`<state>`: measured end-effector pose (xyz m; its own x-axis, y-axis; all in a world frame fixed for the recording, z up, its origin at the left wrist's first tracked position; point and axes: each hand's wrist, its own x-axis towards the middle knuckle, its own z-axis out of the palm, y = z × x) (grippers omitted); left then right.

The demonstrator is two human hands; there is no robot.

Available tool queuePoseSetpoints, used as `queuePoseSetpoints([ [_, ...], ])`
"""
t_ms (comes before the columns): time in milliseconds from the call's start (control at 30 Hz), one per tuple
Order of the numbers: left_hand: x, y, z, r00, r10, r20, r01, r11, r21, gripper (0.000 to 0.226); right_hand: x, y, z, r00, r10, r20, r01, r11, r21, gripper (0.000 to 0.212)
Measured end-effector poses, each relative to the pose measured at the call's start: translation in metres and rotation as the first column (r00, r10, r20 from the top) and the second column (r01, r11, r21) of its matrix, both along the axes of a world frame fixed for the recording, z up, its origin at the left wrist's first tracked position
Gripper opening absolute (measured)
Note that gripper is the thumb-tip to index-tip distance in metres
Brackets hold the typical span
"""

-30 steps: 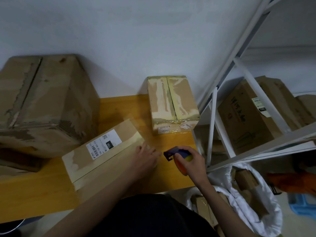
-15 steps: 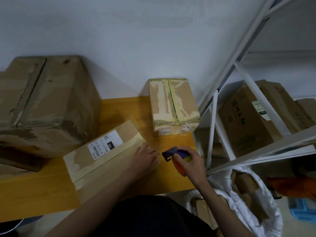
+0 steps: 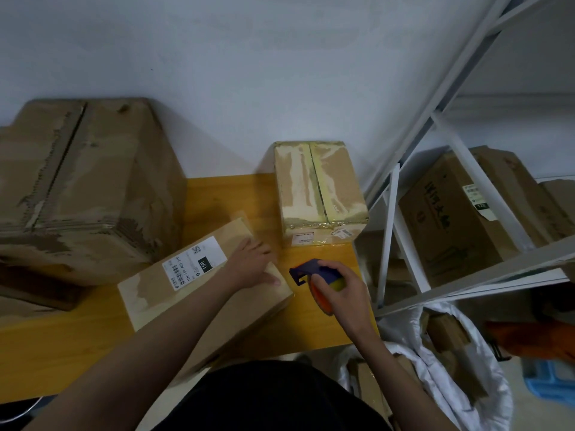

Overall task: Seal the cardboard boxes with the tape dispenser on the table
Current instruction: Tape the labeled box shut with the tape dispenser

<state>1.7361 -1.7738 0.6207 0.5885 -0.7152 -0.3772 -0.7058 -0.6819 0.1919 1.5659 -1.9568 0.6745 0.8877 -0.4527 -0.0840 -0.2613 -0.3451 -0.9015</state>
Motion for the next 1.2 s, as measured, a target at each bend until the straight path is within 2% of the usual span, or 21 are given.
queuePoseSetpoints([
  [67, 0.004, 0.001, -0.001, 1.0, 0.003, 0.008, -0.003, 1.0, -0.008, 0.069, 0.002, 0.003, 0.0, 1.0, 0.007, -0.001, -0.006, 1.0, 0.004, 0.028],
  [167, 0.017, 0.011, 0.0, 0.996, 0.078, 0.042, -0.073, 0.993, -0.097, 0.062, 0.006, 0.006, -0.002, 1.0, 0.009, -0.009, -0.009, 1.0, 0.016, 0.028],
  [267, 0.034, 0.024, -0.001, 0.993, 0.085, 0.079, -0.081, 0.995, -0.054, 0.062, 0.009, 0.009, -0.001, 1.0, 0.003, -0.016, -0.003, 1.0, 0.024, 0.029],
  [400, 0.049, 0.025, -0.003, 0.99, 0.029, 0.135, -0.041, 0.995, 0.088, 0.081, 0.016, 0.012, 0.001, 1.0, -0.013, -0.011, 0.013, 1.0, 0.018, 0.03],
  [500, 0.058, 0.023, -0.004, 0.988, 0.055, 0.144, -0.076, 0.986, 0.147, 0.099, 0.023, 0.016, 0.004, 1.0, -0.016, -0.012, 0.016, 1.0, 0.01, 0.031],
  [633, 0.068, 0.024, -0.007, 0.984, 0.155, 0.087, -0.168, 0.973, 0.157, 0.123, 0.029, 0.021, 0.007, 1.0, -0.004, -0.011, 0.004, 1.0, 0.02, 0.03],
  [767, 0.072, 0.026, -0.008, 0.973, 0.229, -0.022, -0.227, 0.969, 0.094, 0.134, 0.031, 0.024, 0.006, 1.0, -0.005, -0.016, 0.006, 0.999, 0.037, 0.03],
  [867, 0.081, 0.027, -0.003, 0.948, 0.279, -0.155, -0.28, 0.96, 0.017, 0.12, 0.031, 0.025, 0.003, 1.0, -0.006, -0.025, 0.007, 0.999, 0.038, 0.031],
  [1033, 0.102, 0.036, -0.004, 0.893, 0.339, -0.297, -0.394, 0.907, -0.15, 0.063, 0.032, 0.026, 0.002, 1.0, -0.02, -0.024, 0.02, 1.0, 0.019, 0.03],
  [1200, 0.104, 0.041, -0.018, 0.777, 0.345, -0.527, -0.515, 0.829, -0.216, 0.049, 0.03, 0.025, 0.001, 0.998, -0.05, -0.043, 0.05, 0.999, 0.015, 0.031],
])
